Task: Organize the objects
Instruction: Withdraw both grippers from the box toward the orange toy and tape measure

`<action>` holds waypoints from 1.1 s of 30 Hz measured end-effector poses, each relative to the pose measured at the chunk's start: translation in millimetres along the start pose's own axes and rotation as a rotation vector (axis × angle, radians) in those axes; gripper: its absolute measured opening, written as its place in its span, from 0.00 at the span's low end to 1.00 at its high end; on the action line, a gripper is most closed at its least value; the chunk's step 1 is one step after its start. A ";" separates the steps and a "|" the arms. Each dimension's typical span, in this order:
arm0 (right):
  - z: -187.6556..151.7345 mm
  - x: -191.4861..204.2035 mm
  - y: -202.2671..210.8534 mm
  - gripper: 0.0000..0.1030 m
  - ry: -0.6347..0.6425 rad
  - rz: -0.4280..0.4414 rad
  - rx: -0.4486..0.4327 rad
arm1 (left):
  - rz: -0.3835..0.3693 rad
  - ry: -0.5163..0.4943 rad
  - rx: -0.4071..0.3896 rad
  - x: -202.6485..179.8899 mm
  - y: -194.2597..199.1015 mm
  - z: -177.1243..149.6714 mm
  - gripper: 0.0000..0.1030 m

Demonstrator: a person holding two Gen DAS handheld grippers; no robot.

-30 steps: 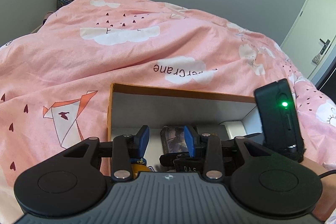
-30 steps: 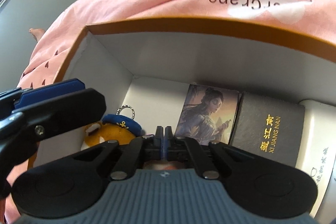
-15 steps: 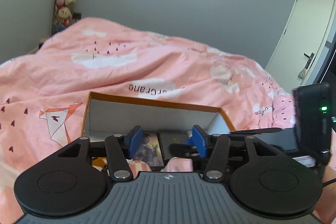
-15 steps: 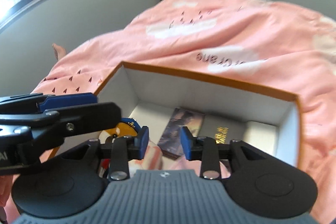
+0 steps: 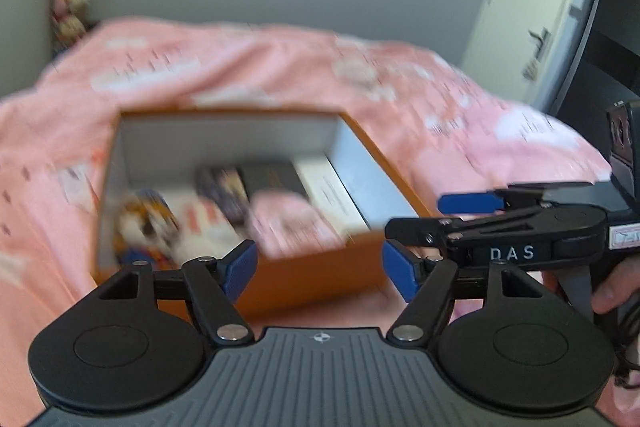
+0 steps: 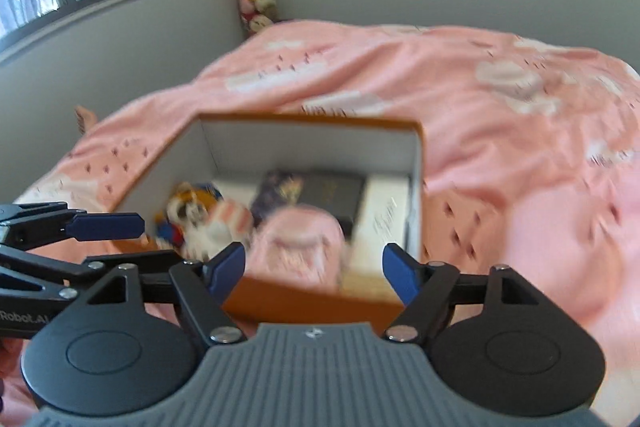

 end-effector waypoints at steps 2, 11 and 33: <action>-18.8 -4.2 5.0 0.75 -0.013 -0.013 0.037 | -0.048 0.010 0.086 -9.0 -5.4 -19.7 0.80; -102.7 -18.6 18.7 0.74 -0.039 -0.110 0.219 | -0.142 -0.017 0.399 -30.5 -24.1 -96.0 0.79; -159.6 -36.2 22.7 0.52 -0.232 -0.079 0.299 | -0.180 -0.117 0.546 -57.9 -53.5 -156.5 0.79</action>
Point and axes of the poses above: each gripper's, at about its wrist camera, not at the fingertips, and y roughly against the way its jaws point, x to its left, z to its top, the point moved 10 cm from there along -y, roughly the way its jaws point, and after that the axes turned 1 degree about z, right-handed, at the moved point
